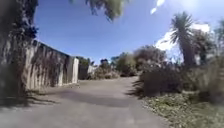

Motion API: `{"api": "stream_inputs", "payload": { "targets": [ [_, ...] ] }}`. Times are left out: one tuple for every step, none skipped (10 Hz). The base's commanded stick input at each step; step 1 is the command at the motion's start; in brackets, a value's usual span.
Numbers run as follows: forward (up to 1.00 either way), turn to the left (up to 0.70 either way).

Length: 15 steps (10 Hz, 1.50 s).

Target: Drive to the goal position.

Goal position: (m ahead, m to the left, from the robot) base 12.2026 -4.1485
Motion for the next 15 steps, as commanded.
{"api": "stream_inputs", "payload": {
  "targets": [
    [1.00, 0.00],
    [1.00, 0.00],
    [1.00, 0.00],
    [1.00, 0.00],
    [1.00, 0.00],
    [1.00, 0.00],
    [1.00, 0.00],
    [1.00, 0.00],
    [1.00, 0.00],
    [1.00, 0.00],
    [1.00, 0.00],
    [1.00, 0.00],
    [1.00, 0.00],
    [1.00, 0.00],
    [1.00, 0.00]
  ]
}}
